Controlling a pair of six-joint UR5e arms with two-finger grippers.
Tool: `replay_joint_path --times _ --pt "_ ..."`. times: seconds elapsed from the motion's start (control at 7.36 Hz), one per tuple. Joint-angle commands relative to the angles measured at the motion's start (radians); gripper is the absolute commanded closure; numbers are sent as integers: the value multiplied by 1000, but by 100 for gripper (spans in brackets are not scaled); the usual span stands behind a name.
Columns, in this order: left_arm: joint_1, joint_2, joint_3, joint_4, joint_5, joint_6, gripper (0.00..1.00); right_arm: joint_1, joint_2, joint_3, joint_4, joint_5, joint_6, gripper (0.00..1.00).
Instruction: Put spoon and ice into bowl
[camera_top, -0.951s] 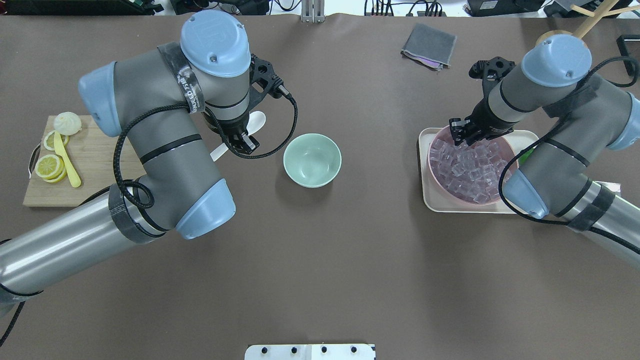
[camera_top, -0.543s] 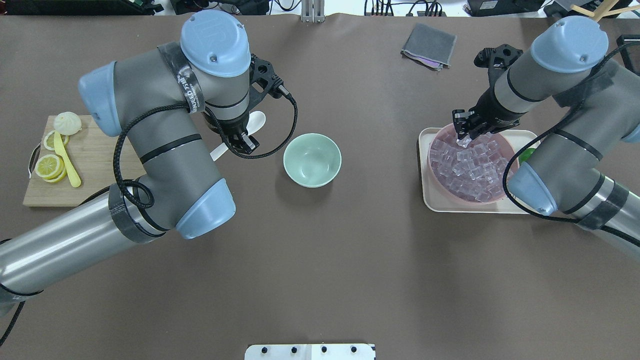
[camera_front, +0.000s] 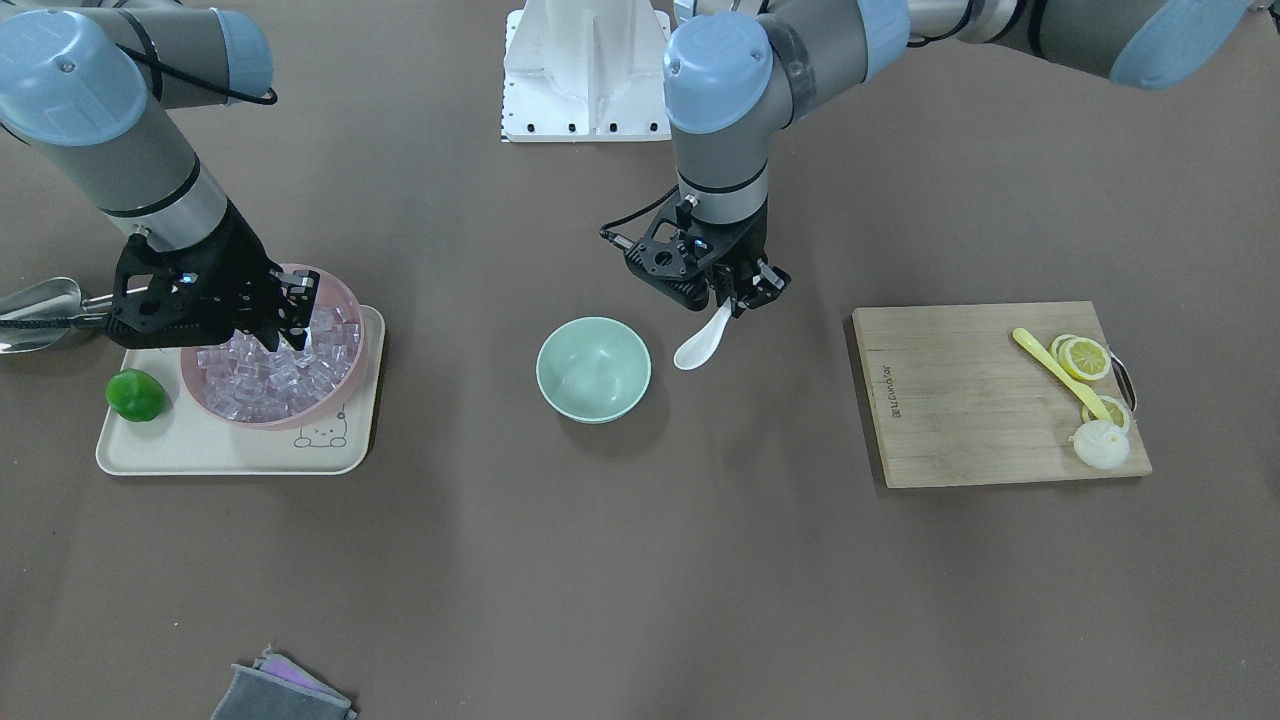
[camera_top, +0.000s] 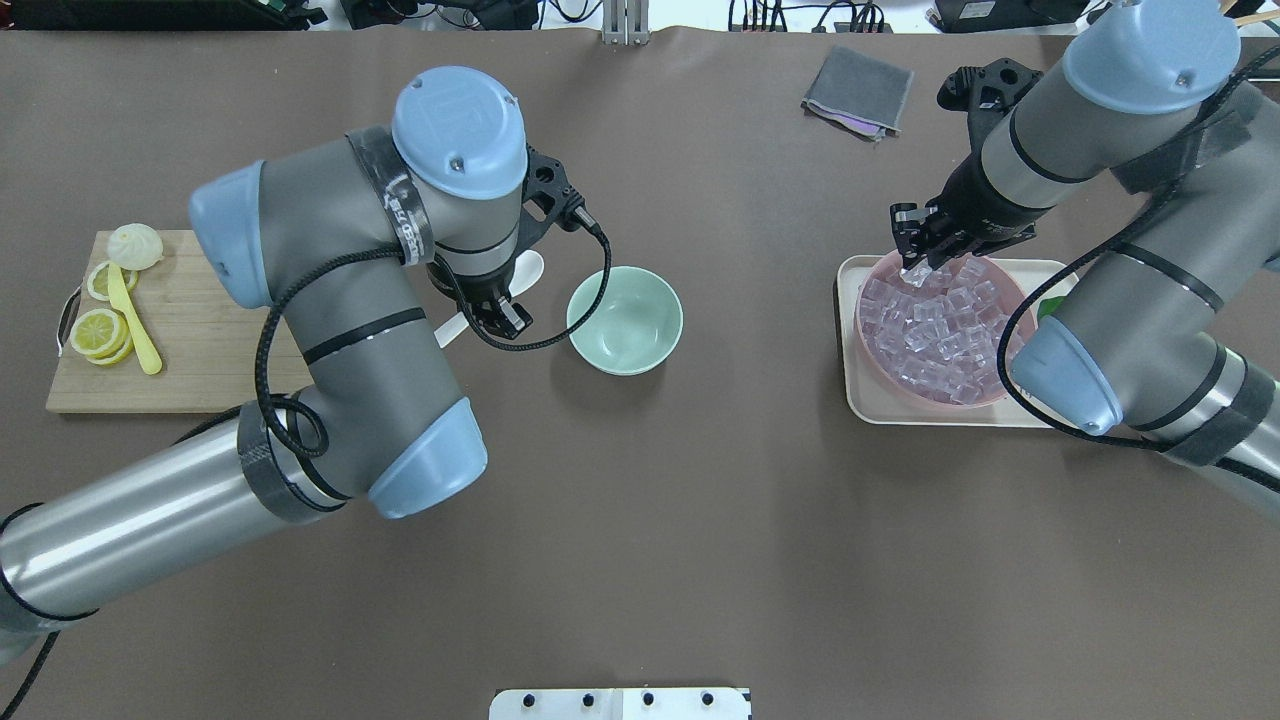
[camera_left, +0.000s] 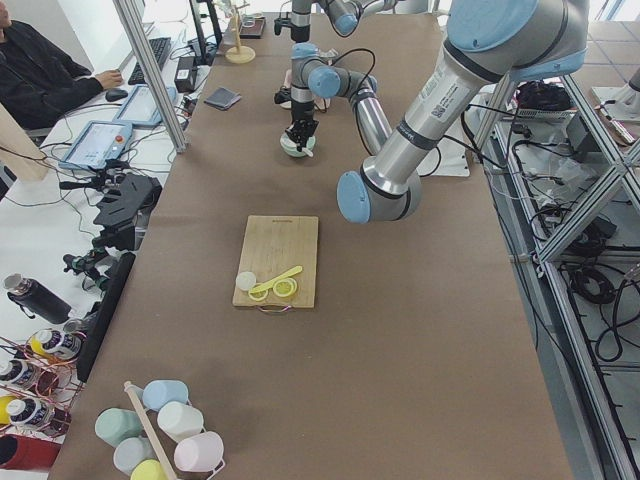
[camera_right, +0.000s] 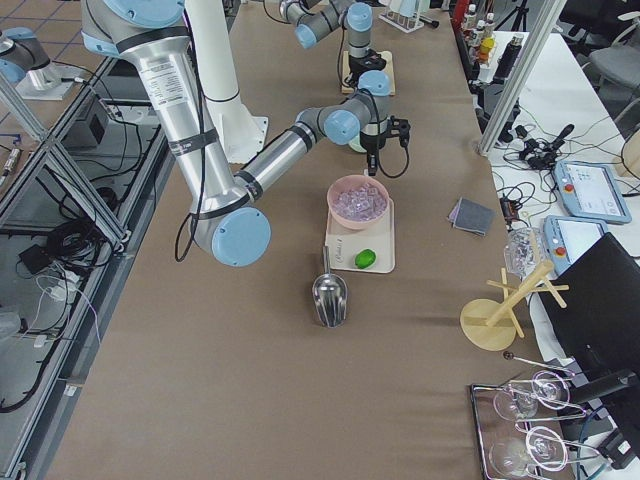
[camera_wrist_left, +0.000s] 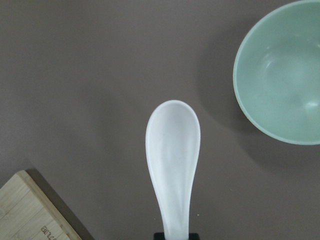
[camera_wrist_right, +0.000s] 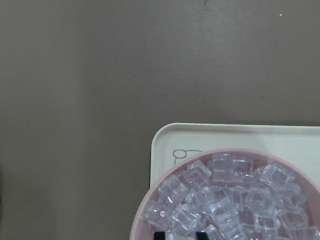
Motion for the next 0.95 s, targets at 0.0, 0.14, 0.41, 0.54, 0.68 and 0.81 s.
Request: replay_joint_path --times 0.0,0.14,0.41,0.54,0.68,0.81 --pt "88 -15 5 4 127 -41 100 -9 33 0 2 0 26 100" --pt "90 -39 33 7 127 -41 100 -12 41 1 2 -2 37 100" --pt "90 -107 94 29 132 -41 100 -14 45 1 2 -8 37 100" --pt "89 -145 142 26 133 -41 100 -15 51 1 2 -8 39 100" --pt "90 -158 169 20 147 -41 100 -18 55 1 2 -8 39 100" --pt "90 -170 174 18 153 -43 100 -18 55 1 2 -9 43 100"
